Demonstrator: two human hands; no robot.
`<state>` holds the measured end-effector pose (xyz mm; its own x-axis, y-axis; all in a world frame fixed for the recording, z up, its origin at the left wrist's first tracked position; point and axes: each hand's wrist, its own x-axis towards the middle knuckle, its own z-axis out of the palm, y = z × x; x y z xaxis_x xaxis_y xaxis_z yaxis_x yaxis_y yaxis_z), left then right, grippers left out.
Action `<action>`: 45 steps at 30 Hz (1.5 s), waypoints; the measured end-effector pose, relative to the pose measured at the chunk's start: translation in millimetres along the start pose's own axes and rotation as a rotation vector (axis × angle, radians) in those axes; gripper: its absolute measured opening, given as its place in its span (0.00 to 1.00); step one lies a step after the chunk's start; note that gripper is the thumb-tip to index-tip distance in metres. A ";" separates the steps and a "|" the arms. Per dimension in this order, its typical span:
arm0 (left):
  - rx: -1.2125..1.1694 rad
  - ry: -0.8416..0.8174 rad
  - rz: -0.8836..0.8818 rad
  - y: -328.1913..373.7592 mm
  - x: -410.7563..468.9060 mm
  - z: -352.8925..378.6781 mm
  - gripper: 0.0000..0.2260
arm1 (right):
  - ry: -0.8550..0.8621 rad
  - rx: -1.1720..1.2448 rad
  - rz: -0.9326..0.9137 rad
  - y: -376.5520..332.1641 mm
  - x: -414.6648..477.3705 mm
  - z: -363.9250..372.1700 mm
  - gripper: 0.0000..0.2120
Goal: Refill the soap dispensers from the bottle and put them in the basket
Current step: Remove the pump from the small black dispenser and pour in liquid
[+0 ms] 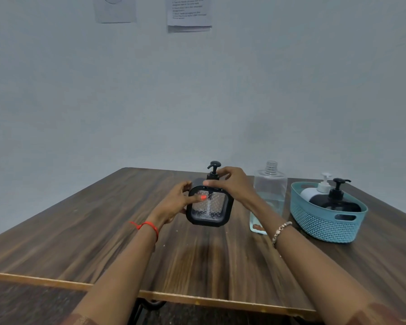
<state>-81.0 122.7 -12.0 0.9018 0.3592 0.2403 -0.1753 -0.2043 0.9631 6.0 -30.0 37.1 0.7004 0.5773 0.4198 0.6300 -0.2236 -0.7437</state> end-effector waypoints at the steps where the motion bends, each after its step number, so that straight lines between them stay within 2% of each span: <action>1: -0.006 0.004 0.006 0.3 0.2 1.4 0.14 | 0.078 -0.088 -0.007 0.1 0.2 3.5 0.23; 4: 0.001 -0.005 0.011 2.3 -1.3 4.8 0.14 | 0.165 -0.100 -0.023 -3.4 0.4 7.0 0.20; 6: -0.012 -0.005 0.015 2.1 -3.1 4.2 0.13 | 0.086 -0.010 -0.007 -5.7 0.5 2.7 0.12; 8: -0.030 -0.013 0.020 3.6 -5.6 2.3 0.14 | -0.026 0.196 0.006 -7.5 -0.5 -3.0 0.04; 10: -0.030 -0.017 0.019 6.2 -7.5 1.0 0.16 | -0.106 0.430 0.015 -7.8 0.1 -7.2 0.12; 12: -0.017 -0.003 0.017 8.7 -7.8 0.9 0.18 | -0.141 0.571 0.023 -7.6 1.0 -8.9 0.15; 13: -0.013 0.007 0.016 9.5 -7.5 1.6 0.18 | -0.137 0.574 0.024 -7.9 0.4 -8.2 0.13; 15: -0.012 0.011 0.022 10.2 -6.4 2.5 0.16 | -0.097 0.416 0.021 -10.6 -2.1 -5.0 0.08; 18: -0.021 0.006 0.024 8.7 -5.1 3.3 0.12 | 0.007 0.055 0.031 -11.4 -0.7 0.9 0.14; 20: -0.034 0.019 0.022 6.8 -5.2 3.1 0.11 | 0.009 0.128 0.060 -13.6 1.6 -0.4 0.13; 23: -0.064 0.030 0.025 5.4 -6.7 3.0 0.10 | -0.033 0.453 0.124 -17.1 2.7 -8.3 0.18; 25: -0.075 0.035 0.035 6.7 -7.1 3.7 0.10 | -0.040 0.560 0.124 -18.1 1.2 -8.8 0.18; 26: -0.077 0.036 0.040 7.6 -7.0 4.4 0.10 | -0.035 0.513 0.109 -18.1 1.0 -8.0 0.16; 28: -0.068 0.034 0.046 9.4 -6.8 6.2 0.11 | -0.006 0.248 0.071 -17.9 -0.8 -5.2 0.11; 30: -0.060 0.032 0.046 10.1 -6.9 7.9 0.12 | 0.057 0.005 0.056 -18.2 -2.0 -2.0 0.15; 31: -0.058 0.033 0.046 9.9 -6.9 8.3 0.12 | 0.076 -0.030 0.054 -18.7 -1.5 -1.6 0.16; 32: -0.057 0.036 0.047 9.5 -7.2 8.3 0.13 | 0.068 0.000 0.048 -19.4 -1.7 -2.6 0.14; 34: -0.064 0.038 0.044 8.2 -8.3 7.2 0.13 | 0.012 0.212 0.055 -22.3 -2.3 -7.2 0.07; 36: -0.070 0.034 0.029 6.5 -9.3 4.3 0.12 | 0.008 0.378 0.056 -23.6 -1.1 -14.1 0.07; 41: -0.064 0.062 -0.004 0.4 -10.4 -2.9 0.14 | 0.117 0.451 0.027 -23.6 1.2 -25.7 0.03; 45: -0.061 0.069 -0.004 -0.9 -9.6 0.2 0.13 | 0.189 0.493 -0.005 -22.7 0.8 -24.0 0.04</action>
<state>-89.4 119.3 -15.2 0.8736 0.4220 0.2425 -0.1976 -0.1480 0.9691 0.2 -43.3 66.8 0.7744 0.4159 0.4768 0.4331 0.2010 -0.8787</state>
